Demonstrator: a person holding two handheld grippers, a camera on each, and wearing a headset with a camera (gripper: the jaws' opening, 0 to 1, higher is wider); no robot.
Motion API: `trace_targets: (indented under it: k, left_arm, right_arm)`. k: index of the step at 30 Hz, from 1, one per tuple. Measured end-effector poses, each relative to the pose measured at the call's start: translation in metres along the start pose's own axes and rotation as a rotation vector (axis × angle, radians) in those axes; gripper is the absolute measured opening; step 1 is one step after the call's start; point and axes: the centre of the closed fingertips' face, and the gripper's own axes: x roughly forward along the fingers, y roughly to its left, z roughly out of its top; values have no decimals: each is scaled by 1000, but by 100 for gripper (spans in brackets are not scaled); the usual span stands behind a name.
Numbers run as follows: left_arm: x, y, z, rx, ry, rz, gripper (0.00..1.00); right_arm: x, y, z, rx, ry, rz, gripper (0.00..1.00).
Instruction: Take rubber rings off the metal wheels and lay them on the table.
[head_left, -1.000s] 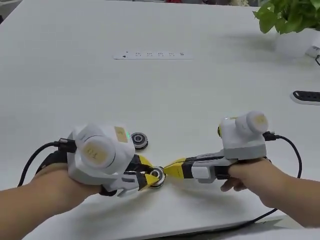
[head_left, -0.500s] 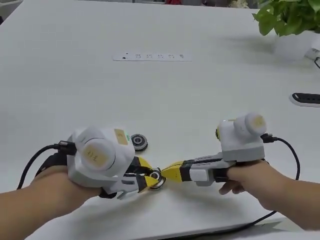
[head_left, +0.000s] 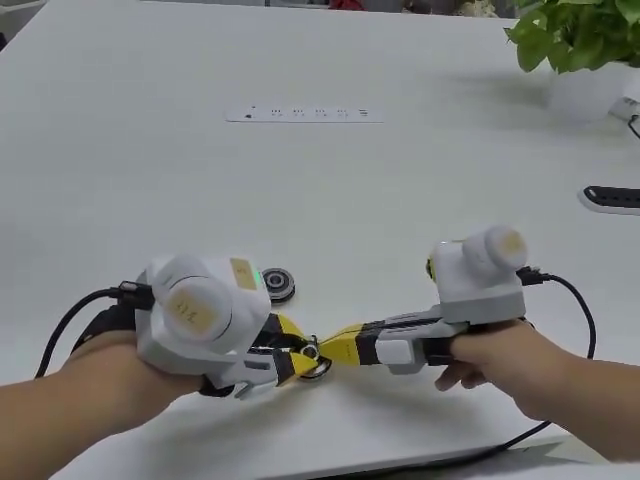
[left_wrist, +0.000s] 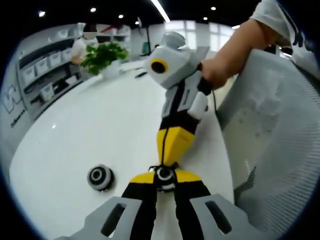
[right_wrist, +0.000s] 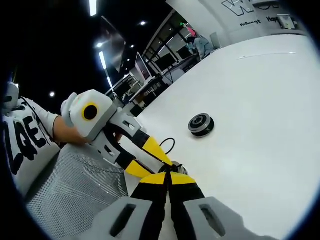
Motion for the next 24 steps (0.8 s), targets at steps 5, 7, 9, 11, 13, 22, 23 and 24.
trace_targets:
  k: [5,7,9,11,13,22,23,24]
  left_arm:
    - [1,0,1,-1,-1,3,13]
    - [1,0,1,2,-4,2,13]
    - [1,-1,1,2,-5,2,13]
    - [1,-1,1,4,-5,0,13]
    - [1,-1,1,5,-5,0,13]
    - [2,-1,2,-19,-14,-9,14]
    - [2,-1,2,-17,-13,-11,14]
    - [2,-1,2,-13,-12,-14,14]
  right_arm:
    - [4,9,1,-30,14,37,0]
    - [4,6,0,-31,8,31,0]
    - [3,3,0,-38,7,19,0]
    - [2,0,1,-33,-7,14,0]
    - [1,-1,2,-33,-12,11,0]
    - [-1,-2,4,-19,-21,13,0]
    - [-1,-2,4,-19,-21,11,0]
    - [-1,-2,4,-19,-21,11,0]
